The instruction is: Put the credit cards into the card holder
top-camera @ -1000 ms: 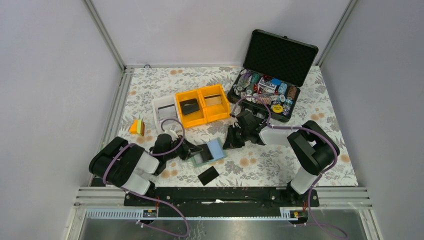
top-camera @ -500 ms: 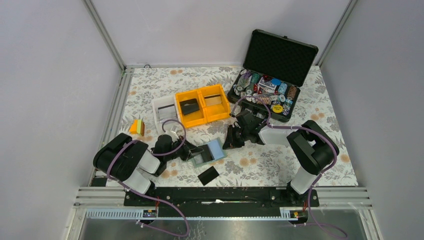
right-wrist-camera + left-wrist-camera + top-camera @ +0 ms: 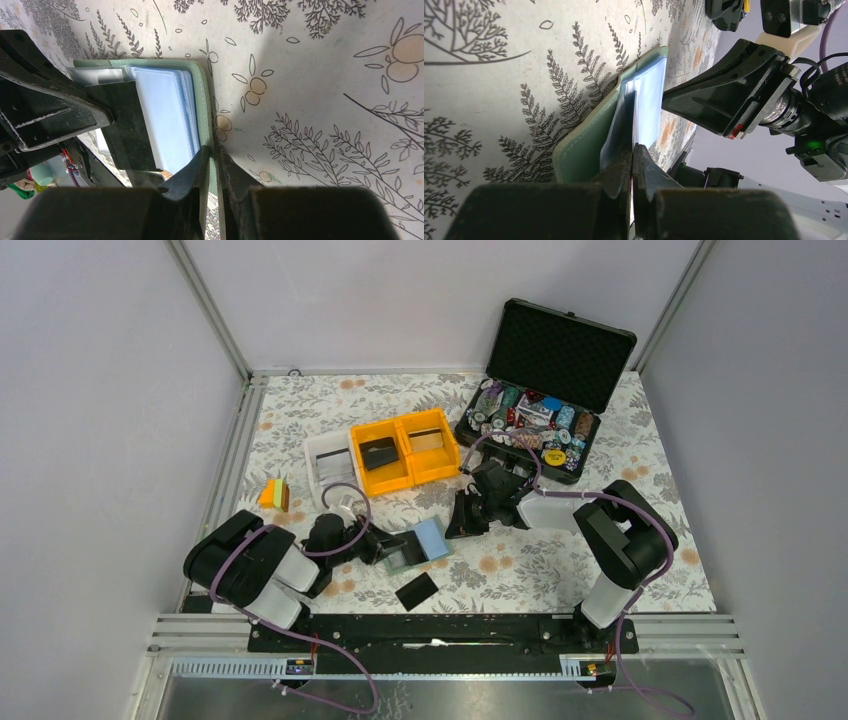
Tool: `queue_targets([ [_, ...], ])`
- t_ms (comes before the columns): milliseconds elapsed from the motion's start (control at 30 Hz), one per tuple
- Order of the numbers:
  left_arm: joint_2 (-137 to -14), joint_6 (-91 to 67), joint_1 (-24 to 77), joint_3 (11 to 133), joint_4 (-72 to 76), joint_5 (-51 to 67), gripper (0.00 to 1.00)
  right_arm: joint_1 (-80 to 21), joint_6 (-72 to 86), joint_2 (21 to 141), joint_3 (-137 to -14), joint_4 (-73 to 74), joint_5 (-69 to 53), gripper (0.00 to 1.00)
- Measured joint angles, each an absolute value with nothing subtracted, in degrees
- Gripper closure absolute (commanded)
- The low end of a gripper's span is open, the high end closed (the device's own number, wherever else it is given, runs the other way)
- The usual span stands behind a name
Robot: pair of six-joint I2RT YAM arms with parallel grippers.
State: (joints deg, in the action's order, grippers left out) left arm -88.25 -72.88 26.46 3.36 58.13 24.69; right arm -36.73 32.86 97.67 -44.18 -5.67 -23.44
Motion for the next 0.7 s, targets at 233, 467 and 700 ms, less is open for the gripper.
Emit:
queue_targets([
  [233, -92.2, -73.93, 27.11, 3.4, 62.41, 24.62, 1.0, -36.73, 32.86, 97.67, -44.18, -5.65, -23.46, 0.85],
  [467, -97.3, -75.37, 28.34, 4.01, 68.4, 24.62, 1.0, -36.62, 32.86, 97.67, -44.21, -5.67, -23.44, 0.85],
  [700, -98.24, -75.55, 29.43, 5.17, 69.14, 24.01, 1.0, -36.58, 32.86, 97.67, -44.21, -5.67, -23.44, 0.85],
])
